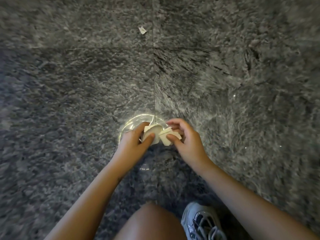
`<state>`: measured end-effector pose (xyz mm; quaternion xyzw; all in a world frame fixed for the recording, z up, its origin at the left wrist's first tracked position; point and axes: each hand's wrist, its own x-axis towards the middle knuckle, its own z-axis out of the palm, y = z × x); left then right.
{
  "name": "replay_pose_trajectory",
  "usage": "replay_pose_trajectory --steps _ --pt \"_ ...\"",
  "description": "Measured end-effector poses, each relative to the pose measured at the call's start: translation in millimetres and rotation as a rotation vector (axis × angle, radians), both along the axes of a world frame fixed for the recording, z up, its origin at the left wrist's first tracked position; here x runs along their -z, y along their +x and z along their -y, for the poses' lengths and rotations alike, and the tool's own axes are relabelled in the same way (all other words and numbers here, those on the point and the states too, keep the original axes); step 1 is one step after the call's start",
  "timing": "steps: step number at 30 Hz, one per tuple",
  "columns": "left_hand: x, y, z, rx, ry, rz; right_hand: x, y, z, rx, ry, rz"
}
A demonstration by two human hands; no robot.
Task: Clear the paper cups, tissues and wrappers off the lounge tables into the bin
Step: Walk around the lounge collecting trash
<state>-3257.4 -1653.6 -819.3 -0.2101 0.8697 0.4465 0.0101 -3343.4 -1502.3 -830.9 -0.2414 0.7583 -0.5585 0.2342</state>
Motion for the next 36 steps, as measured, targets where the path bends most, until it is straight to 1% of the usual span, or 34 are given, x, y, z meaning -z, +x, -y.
replay_pose_trajectory --steps 2,7,10,12,15,19,22,26,28,30,33,36 --pt "-3.0 -1.2 -2.6 0.02 0.022 -0.01 -6.1 0.5 7.4 0.055 -0.031 0.005" --pt "-5.6 -4.2 -3.2 -0.017 0.13 -0.029 -5.6 -2.9 12.8 0.136 -0.012 -0.021" --pt "-7.5 -7.6 -5.8 0.012 0.15 -0.038 -4.2 -4.5 13.7 0.111 -0.02 -0.034" --pt "-7.7 -10.3 -6.6 -0.008 0.159 -0.022 -3.8 -5.0 15.0 0.071 -0.034 -0.04" --pt "-7.4 -13.5 -4.4 -0.035 0.179 -0.048 -2.9 -5.9 18.5 0.027 -0.055 -0.067" --pt "-7.5 -15.7 2.5 -0.043 0.128 -0.062 -2.9 -4.0 25.3 0.021 -0.005 -0.261" --pt "-9.7 -16.6 9.1 -0.057 0.078 -0.082 -7.1 -8.2 25.2 0.039 -0.003 -0.284" --pt "-20.1 -21.1 26.6 -0.133 0.019 -0.152 -22.4 -27.6 23.8 0.023 -0.005 -0.328" --pt "-38.6 -27.9 36.5 -0.184 0.009 -0.177 -42.0 -45.6 27.8 0.019 0.036 -0.344" --pt "-70.2 -37.4 45.0 -0.237 0.001 -0.188 -75.7 -64.7 31.7 0.048 0.071 -0.348" --pt "-137.2 -48.5 55.9 -0.312 0.018 -0.211 -143.1 -85.7 39.2 0.107 0.074 -0.341" --pt "-211.9 -53.9 64.9 -0.348 0.005 -0.209 -214.7 -98.3 49.9 0.117 0.063 -0.305"
